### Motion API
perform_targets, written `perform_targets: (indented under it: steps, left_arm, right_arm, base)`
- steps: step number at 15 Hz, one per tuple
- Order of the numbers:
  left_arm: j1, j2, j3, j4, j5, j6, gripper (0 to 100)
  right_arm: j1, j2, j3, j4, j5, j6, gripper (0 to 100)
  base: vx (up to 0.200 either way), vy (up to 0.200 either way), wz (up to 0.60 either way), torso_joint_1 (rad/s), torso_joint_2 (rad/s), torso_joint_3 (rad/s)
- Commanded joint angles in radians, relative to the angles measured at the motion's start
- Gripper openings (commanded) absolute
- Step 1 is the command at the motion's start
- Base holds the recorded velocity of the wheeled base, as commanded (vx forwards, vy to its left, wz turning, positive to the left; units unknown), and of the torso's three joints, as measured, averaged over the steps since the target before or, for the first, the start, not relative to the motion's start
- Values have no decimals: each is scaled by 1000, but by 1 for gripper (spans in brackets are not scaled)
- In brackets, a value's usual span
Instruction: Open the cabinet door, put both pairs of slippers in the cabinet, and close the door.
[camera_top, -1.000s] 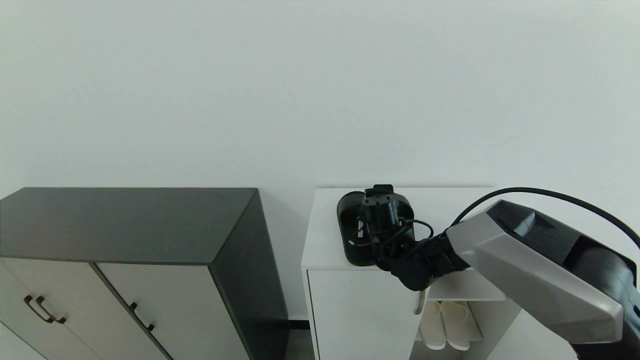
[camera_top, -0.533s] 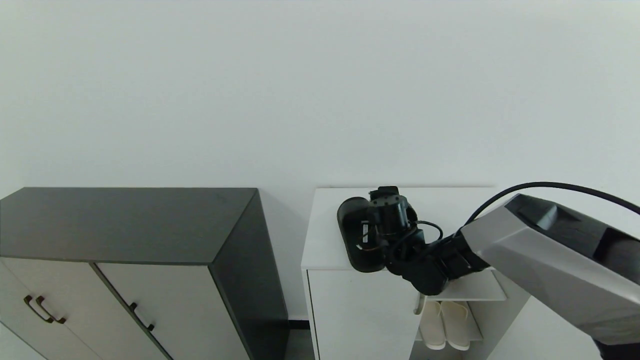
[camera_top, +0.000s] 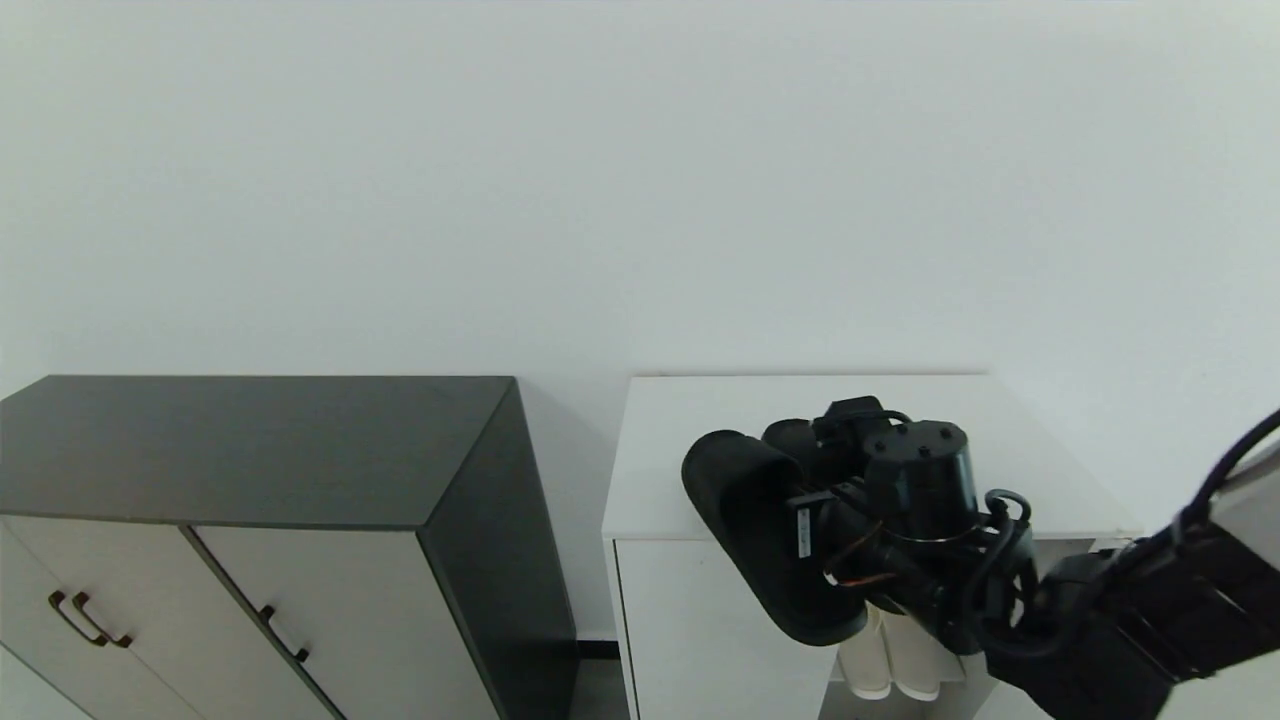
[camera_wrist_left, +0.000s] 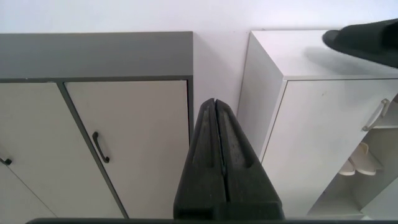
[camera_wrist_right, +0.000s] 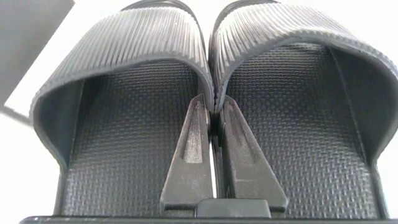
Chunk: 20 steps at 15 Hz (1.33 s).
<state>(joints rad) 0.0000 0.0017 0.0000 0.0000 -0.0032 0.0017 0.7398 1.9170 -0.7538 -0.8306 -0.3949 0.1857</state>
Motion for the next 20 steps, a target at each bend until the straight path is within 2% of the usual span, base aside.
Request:
perform_targets:
  steps: [1, 3, 15, 20]
  left_arm:
    - [0, 0, 0, 0, 0, 0, 0]
    - [0, 0, 0, 0, 0, 0, 0]
    - [0, 0, 0, 0, 0, -2, 0]
    - [0, 0, 0, 0, 0, 0, 0]
  right_arm:
    - [27, -121, 59, -8, 34, -6, 0]
    - [47, -98, 65, -10, 33, -6, 0]
    - [52, -92, 83, -13, 30, -6, 0]
    - [56, -93, 97, -13, 30, -6, 0]
  base:
    - [0, 0, 0, 0, 0, 0]
    - [0, 0, 0, 0, 0, 0]
    - [-200, 0, 0, 3, 2, 2]
    - [0, 0, 0, 0, 0, 0]
